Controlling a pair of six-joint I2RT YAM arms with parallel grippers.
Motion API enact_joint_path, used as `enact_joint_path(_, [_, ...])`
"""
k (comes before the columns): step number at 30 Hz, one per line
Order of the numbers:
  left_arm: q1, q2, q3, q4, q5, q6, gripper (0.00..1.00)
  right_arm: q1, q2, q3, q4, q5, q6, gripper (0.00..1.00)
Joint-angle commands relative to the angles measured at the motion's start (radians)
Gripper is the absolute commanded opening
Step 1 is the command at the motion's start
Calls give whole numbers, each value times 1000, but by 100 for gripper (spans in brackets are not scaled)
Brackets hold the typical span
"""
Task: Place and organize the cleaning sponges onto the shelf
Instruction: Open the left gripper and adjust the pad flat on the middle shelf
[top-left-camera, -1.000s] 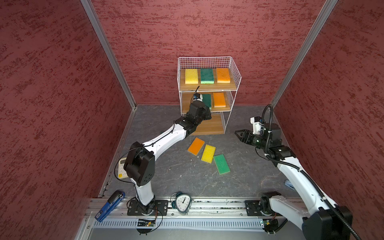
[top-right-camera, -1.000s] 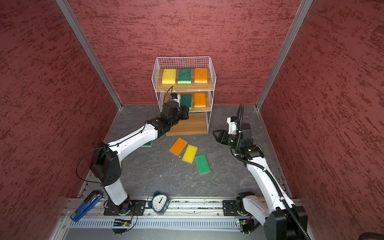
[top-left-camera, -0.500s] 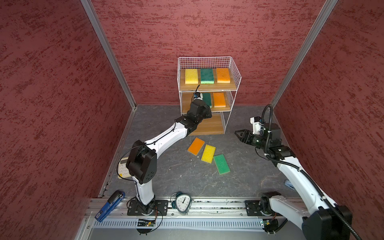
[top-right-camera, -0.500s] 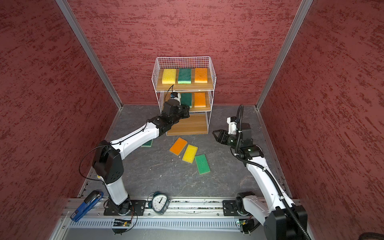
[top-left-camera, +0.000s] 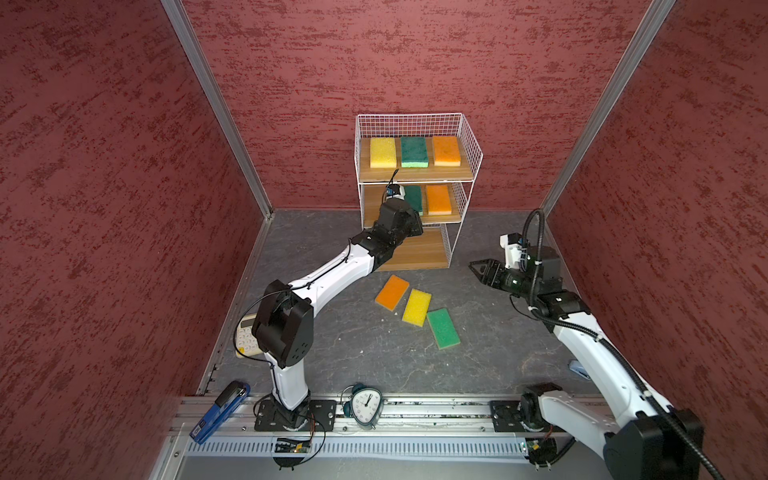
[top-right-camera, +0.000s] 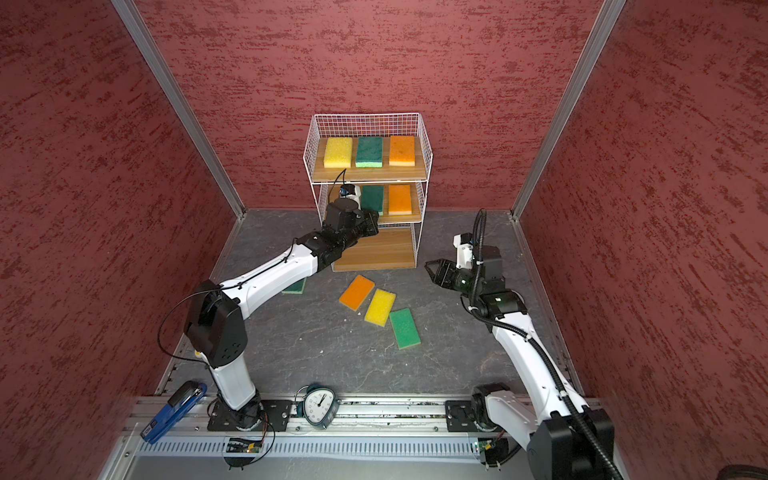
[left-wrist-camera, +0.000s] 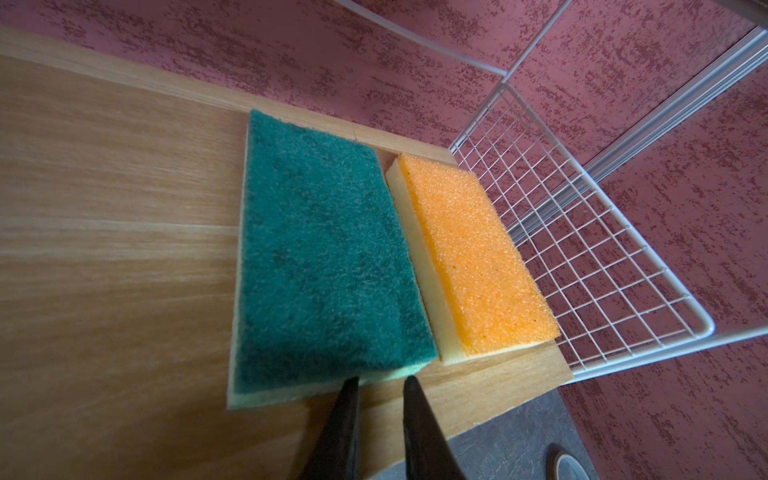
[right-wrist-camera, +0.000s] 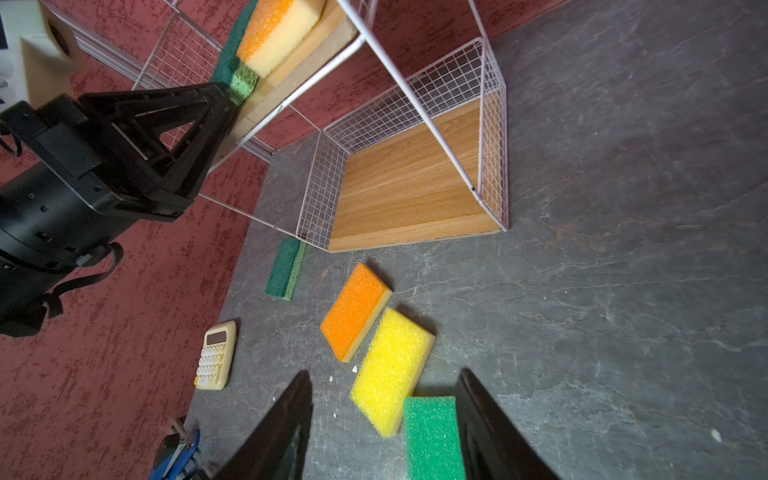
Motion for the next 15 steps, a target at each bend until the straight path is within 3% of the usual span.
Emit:
enact_joint_path(1, [5,29,13,-11,21,-4,22,0,0,11,22,-4,-13,56])
enact_joint_path(15, [-2,36,32,-28,40,0,22,1,-7,4,26,0,-10,56])
